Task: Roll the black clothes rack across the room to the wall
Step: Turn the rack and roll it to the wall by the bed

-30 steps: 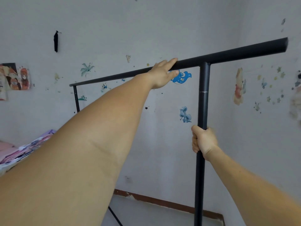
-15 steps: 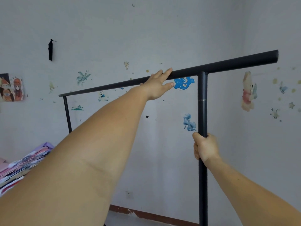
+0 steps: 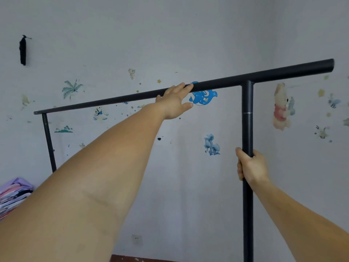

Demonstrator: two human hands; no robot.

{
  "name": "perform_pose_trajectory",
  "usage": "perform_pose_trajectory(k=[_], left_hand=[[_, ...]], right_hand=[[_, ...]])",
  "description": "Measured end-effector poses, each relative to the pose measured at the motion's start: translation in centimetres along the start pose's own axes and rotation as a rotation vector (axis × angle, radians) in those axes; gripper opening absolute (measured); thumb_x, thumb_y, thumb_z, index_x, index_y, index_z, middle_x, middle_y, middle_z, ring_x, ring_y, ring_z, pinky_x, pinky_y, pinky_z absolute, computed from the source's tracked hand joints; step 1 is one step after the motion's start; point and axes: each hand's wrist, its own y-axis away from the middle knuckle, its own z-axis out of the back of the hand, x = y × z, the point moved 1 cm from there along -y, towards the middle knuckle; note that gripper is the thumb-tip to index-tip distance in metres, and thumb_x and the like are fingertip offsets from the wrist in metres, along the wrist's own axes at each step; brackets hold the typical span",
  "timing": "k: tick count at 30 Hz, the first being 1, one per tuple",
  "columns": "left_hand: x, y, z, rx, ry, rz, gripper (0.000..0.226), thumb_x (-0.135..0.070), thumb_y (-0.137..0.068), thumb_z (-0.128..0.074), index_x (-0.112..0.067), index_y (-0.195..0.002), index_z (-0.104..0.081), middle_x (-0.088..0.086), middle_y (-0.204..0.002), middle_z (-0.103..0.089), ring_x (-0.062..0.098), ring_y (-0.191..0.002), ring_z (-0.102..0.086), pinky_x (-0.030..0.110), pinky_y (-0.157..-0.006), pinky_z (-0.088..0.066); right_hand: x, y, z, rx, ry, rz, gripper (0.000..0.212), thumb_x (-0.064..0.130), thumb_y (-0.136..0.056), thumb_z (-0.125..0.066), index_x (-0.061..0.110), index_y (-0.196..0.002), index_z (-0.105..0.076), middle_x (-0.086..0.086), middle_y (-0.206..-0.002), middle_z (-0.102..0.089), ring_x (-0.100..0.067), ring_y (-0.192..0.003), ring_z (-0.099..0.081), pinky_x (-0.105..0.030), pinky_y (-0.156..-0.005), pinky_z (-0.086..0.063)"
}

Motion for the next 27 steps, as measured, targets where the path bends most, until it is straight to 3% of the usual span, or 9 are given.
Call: perform_pose_trajectory(k=[7,27], left_hand=[[0.3,-3.2,-1.8,-0.016,-0.054,-0.03,0.067,-0.038,-0.095,-0.042,-0.035,-0.149,-0.002,-0.001,-0.161,-0.001,0.023,-0.147,-0.004,0.059,-0.115,-0.008],[-0.3,-17.4,-10.2,-0.032,-0.106,0.093,0.072,-0.038,-0.093,-0.048,-0.031,-0.149,-0.004,-0.001,-0.159,-0.009,0.024,-0.144,-0.013,0.062,-0.112,-0.012]], right_hand=[[-1.8,-3.4,0.2,-0.026,-0.004,0.032,0.029,0.039,-0.085,-0.058,0.017,-0.068,-0.049,-0.002,-0.04,-0.045,-0.019,-0.033,-0.04,-0.03,-0.039,-0.037],[-10.0,-21.1,0.5,0.133,0.011,-0.003,0.032,0.038,-0.087,-0.056,0.012,-0.069,-0.051,-0.003,-0.04,-0.05,-0.02,-0.034,-0.044,-0.028,-0.037,-0.042]])
